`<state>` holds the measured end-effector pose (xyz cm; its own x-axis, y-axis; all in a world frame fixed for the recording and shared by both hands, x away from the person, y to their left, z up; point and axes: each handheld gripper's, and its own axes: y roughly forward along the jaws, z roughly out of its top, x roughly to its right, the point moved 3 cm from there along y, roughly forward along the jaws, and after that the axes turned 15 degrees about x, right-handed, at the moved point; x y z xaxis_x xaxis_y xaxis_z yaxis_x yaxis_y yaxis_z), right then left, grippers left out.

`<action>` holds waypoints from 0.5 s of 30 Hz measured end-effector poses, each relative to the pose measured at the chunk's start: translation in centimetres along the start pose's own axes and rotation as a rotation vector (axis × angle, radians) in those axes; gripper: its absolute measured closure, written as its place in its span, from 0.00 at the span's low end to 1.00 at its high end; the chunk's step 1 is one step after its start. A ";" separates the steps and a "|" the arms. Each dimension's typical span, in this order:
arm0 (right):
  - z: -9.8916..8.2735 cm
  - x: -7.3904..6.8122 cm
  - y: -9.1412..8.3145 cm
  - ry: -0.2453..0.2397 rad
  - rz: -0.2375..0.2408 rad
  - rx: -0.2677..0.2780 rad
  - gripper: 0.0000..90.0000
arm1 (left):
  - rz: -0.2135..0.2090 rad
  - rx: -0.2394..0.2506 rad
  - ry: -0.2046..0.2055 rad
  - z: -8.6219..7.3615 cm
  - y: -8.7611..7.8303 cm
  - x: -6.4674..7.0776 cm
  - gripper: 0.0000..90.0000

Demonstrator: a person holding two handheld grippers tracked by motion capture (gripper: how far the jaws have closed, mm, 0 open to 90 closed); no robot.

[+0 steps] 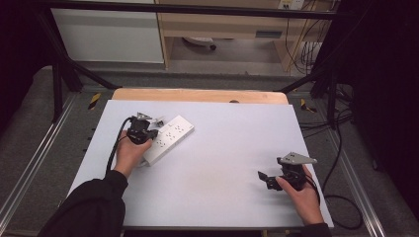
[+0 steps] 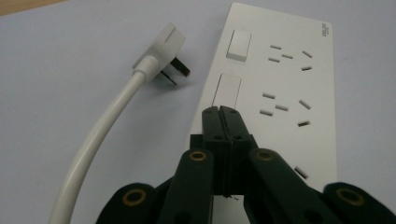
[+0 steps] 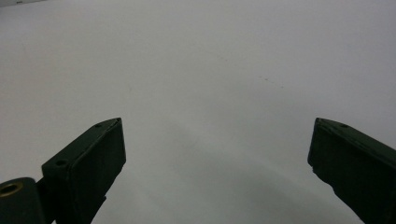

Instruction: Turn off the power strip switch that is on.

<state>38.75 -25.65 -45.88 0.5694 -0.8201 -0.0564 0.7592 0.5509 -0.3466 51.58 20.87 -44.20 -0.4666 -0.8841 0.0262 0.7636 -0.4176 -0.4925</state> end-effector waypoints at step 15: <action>0.0 0.0 0.0 -0.001 0.003 -0.002 0.05 | 0.007 0.003 0.012 0.0 0.1 0.0 1.00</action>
<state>38.74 -25.63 -45.90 0.5720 -0.8183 -0.0566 0.7570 0.5531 -0.3478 51.68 20.79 -44.21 -0.4662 -0.8846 0.0125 0.7682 -0.4117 -0.4903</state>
